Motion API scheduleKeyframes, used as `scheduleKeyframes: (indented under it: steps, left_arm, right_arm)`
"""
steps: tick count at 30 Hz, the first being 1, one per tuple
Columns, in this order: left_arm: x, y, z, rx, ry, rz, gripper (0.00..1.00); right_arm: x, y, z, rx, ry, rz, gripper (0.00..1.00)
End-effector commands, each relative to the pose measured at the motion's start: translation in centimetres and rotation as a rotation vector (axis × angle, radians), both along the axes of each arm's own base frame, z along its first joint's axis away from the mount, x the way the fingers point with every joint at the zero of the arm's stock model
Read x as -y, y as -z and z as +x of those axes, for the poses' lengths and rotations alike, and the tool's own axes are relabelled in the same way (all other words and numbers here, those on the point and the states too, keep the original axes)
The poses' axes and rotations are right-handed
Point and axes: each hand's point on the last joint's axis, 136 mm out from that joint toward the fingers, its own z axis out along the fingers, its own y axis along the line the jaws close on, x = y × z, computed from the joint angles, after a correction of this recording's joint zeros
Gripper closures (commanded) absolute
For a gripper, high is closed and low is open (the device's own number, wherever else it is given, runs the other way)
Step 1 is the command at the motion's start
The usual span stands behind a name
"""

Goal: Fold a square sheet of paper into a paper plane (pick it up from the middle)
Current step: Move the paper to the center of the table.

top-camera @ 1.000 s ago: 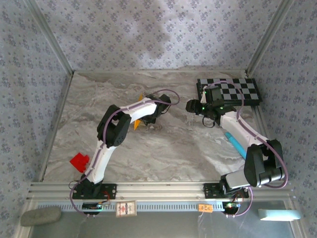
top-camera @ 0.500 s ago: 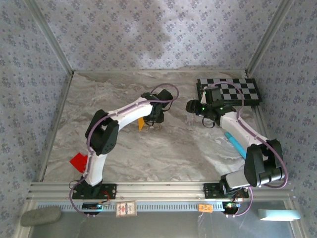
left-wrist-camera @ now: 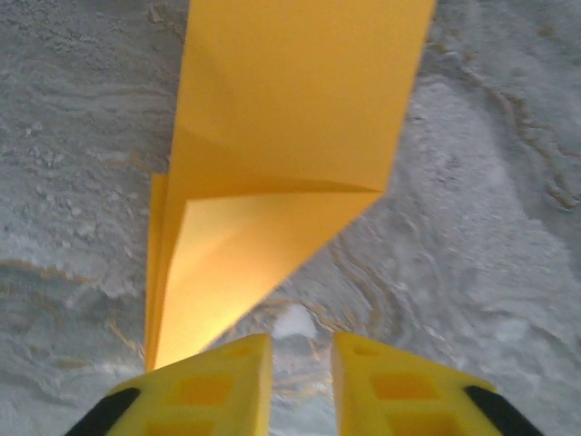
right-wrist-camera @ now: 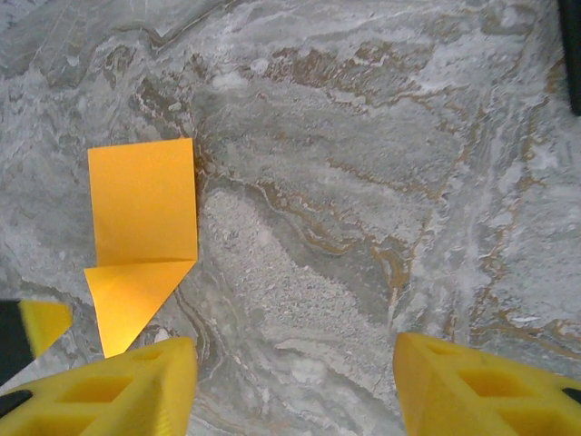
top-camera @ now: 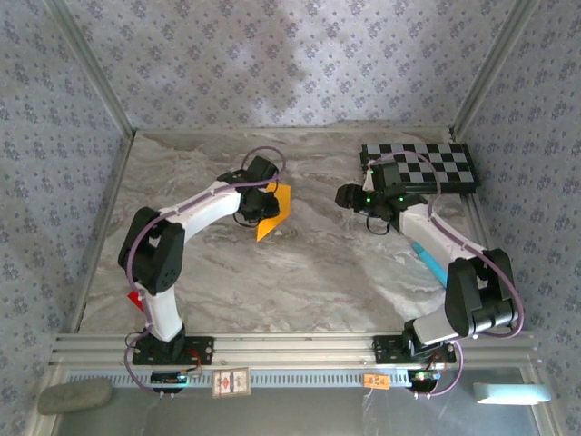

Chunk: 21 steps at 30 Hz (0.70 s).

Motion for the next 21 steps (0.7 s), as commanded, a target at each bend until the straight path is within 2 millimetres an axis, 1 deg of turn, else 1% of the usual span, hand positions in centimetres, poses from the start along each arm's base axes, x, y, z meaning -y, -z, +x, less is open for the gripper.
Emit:
scheduleKeyframes:
  steps: [1,3,6,11,14,17,21]
  left_arm:
    - [0.6,1.2,1.1,-0.002,-0.008,-0.022,0.82]
    - [-0.8,2.2,1.9,0.004,-0.040,0.039,0.85]
    - [-2.3,3.2,2.7,0.015,-0.070,0.092,0.88]
    - [-3.0,4.6,3.6,0.001,-0.066,0.099,0.89]
    - [-3.6,5.7,3.5,-0.032,-0.070,0.108,0.90]
    - [-3.3,6.6,3.1,-0.058,-0.042,0.092,0.92]
    - [-2.1,7.2,1.9,-0.081,0.049,0.040,0.93]
  right_arm:
    - [-1.0,0.3,0.0,-0.011,-0.015,0.026,0.39]
    - [-1.2,0.5,0.0,-0.017,-0.022,0.029,0.39]
    - [-1.8,0.6,0.0,-0.020,-0.034,0.036,0.39]
    - [-2.4,0.9,0.0,-0.032,-0.051,0.036,0.40]
    - [-2.8,1.2,0.0,-0.040,-0.060,0.036,0.40]
    - [-3.2,1.5,0.0,-0.050,-0.070,0.040,0.39]
    - [-3.8,1.6,0.1,-0.055,-0.085,0.053,0.40]
